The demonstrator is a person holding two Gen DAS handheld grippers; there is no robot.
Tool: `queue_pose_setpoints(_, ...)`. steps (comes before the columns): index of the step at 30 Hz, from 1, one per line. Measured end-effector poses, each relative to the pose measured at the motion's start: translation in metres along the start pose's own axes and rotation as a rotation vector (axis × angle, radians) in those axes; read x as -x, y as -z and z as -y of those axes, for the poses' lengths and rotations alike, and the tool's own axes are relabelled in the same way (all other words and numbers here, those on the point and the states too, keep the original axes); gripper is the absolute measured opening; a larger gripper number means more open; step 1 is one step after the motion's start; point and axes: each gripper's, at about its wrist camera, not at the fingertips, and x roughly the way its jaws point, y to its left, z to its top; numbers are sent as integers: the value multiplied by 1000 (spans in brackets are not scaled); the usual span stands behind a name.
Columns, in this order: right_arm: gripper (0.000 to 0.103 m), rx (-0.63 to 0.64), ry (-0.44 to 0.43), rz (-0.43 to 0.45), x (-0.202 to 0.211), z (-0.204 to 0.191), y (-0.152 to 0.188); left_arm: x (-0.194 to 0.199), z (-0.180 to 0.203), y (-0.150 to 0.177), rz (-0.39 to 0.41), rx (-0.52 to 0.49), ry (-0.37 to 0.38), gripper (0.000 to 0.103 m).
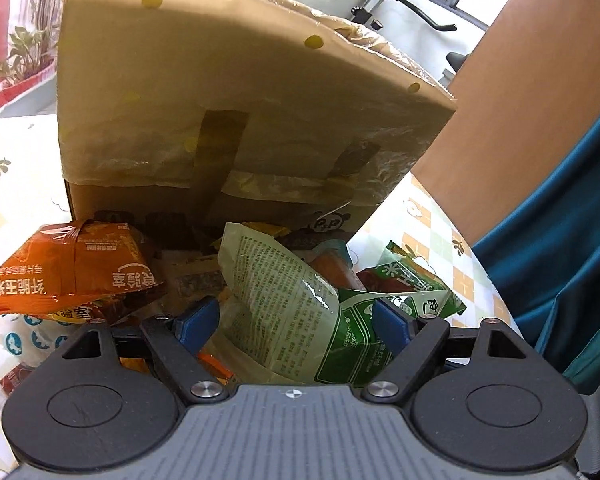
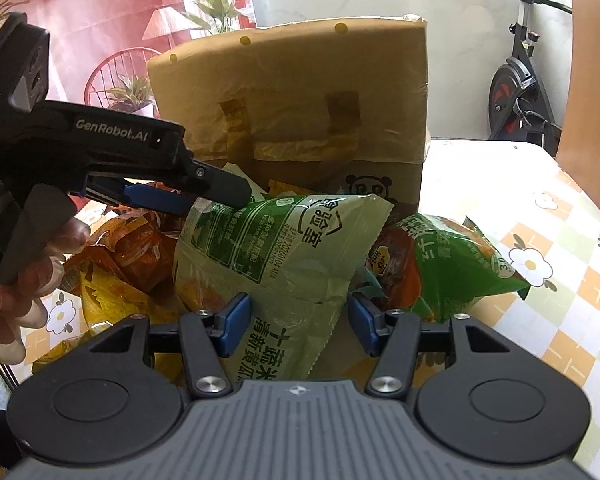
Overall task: Organize snacks
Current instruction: 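Lower the left tool onto the green snack bag and close it, then lift the green snack bag with the left tool and drop it into the box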
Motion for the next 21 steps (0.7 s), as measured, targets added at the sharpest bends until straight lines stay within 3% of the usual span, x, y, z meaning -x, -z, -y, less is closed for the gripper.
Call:
queue_pose_setpoints(7,57,-16,-30,-31,-7,4,0,-9,3,-1,-28,-22,1,81)
queue_pose_setpoints(16,57,-26,-48,-48,-18,-2,-3,-4,0,6,-19,-49,-20,58)
queue_pose_setpoints(21,53,-10,-70,-6,-12,-9,-9,5,9,10,-9,-82,-42,56)
